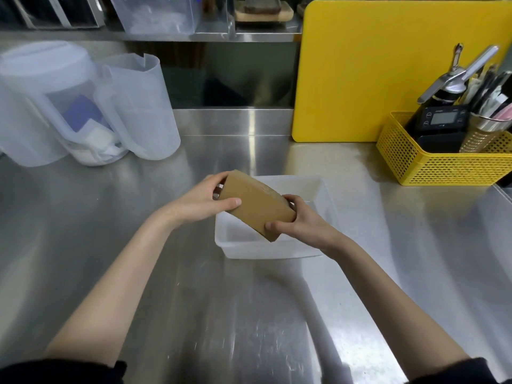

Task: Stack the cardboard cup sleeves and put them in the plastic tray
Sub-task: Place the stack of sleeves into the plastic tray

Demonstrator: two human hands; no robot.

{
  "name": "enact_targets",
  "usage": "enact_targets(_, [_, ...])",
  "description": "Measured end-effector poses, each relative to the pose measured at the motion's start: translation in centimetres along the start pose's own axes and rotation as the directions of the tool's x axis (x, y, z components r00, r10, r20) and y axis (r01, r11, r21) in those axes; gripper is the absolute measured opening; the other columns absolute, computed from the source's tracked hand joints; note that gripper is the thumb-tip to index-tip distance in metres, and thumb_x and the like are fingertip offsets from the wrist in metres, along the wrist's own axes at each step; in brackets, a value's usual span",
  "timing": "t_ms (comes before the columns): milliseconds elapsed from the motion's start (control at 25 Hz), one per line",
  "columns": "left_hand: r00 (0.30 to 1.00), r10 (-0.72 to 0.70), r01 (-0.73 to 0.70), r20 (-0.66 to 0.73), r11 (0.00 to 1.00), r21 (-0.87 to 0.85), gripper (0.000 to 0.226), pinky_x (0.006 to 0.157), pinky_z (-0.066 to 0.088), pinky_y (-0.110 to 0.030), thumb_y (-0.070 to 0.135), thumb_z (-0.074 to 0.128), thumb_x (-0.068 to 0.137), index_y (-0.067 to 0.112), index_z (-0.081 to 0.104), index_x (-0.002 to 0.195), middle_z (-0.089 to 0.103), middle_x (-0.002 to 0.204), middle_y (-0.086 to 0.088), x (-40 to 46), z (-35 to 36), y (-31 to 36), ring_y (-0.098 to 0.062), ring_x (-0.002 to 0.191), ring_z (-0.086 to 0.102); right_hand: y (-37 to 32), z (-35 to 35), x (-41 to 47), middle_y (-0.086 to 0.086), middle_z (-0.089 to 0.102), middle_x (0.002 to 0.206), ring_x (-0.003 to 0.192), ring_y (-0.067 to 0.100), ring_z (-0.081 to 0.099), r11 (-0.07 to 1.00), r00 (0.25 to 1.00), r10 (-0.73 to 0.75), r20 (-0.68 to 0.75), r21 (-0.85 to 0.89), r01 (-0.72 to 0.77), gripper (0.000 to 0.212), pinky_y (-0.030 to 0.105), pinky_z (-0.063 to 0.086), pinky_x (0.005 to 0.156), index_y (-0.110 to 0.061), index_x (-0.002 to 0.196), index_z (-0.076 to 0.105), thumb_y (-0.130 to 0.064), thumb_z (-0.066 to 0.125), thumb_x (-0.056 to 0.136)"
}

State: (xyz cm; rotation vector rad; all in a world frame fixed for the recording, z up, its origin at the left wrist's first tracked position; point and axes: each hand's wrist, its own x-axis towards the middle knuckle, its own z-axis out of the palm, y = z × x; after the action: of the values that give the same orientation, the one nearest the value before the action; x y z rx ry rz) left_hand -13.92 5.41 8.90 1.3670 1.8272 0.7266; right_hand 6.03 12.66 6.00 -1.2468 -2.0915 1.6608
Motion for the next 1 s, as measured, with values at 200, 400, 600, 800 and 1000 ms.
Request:
enact_targets(200, [0.984,-0.074,0.054,0.164,0.991,0.125,0.051,0.091,0.038,-0.026,0.025,0.058,0.084,0.018,0.038,0.131,0.054,0.121,-0.003,5.0,-1.7,1.1,-0.017,0.108,0.052,0.0,-0.2,3.4,0.003,0.056,0.112,0.11,0.021,0.055,0.981,0.986,0.154,0.065,0.11,-0.161,0.057,0.035,0.046,0.1,-0.01,0.122,0.043,-0.028,0.07,0.075])
enact_targets(400, [0.914,-0.217,0.09,0.342,0.932,0.352,0.04,0.089,0.039,-0.025,0.025,0.057,0.083,0.013,0.048,0.12,0.057,0.108,0.002,8.8,-1.8,0.7,-0.016,0.101,0.054,0.8,0.8,5.6,0.003,0.057,0.1,0.092,0.016,0.055,0.948,0.915,0.316,0.25,-0.047,-0.315,0.027,0.026,0.045,0.084,-0.016,0.094,0.052,-0.039,0.059,0.081])
enact_targets(600, [0.867,-0.258,0.072,0.427,0.912,0.405,0.043,0.083,0.042,-0.021,0.024,0.058,0.082,0.013,0.048,0.122,0.059,0.11,0.001,11.0,-1.1,-0.1,-0.016,0.1,0.055,1.8,1.8,7.5,0.001,0.055,0.09,0.083,0.016,0.055,0.909,0.846,0.397,0.357,-0.027,-0.416,0.02,0.019,0.038,0.061,-0.021,0.078,0.048,-0.039,0.056,0.083])
enact_targets(800, [0.857,-0.295,0.039,0.424,0.855,0.516,0.034,0.075,0.038,-0.025,0.027,0.055,0.076,0.016,0.053,0.108,0.059,0.091,0.003,12.1,0.2,-1.2,-0.018,0.086,0.054,2.4,2.8,8.7,-0.001,0.056,0.084,0.071,0.012,0.056,0.858,0.768,0.441,0.465,0.035,-0.513,0.027,0.018,0.048,0.064,-0.016,0.096,0.053,-0.037,0.059,0.081])
enact_targets(1000, [0.852,-0.332,-0.02,0.404,0.751,0.66,0.049,0.098,0.02,-0.029,0.047,0.044,0.073,0.018,0.049,0.112,0.062,0.104,0.001,12.3,1.2,-2.6,-0.018,0.102,0.047,3.0,3.1,9.0,0.004,0.058,0.104,0.092,0.017,0.054,0.857,0.733,0.438,0.52,0.006,-0.516,0.034,0.026,0.044,0.095,-0.013,0.111,0.054,-0.036,0.057,0.085])
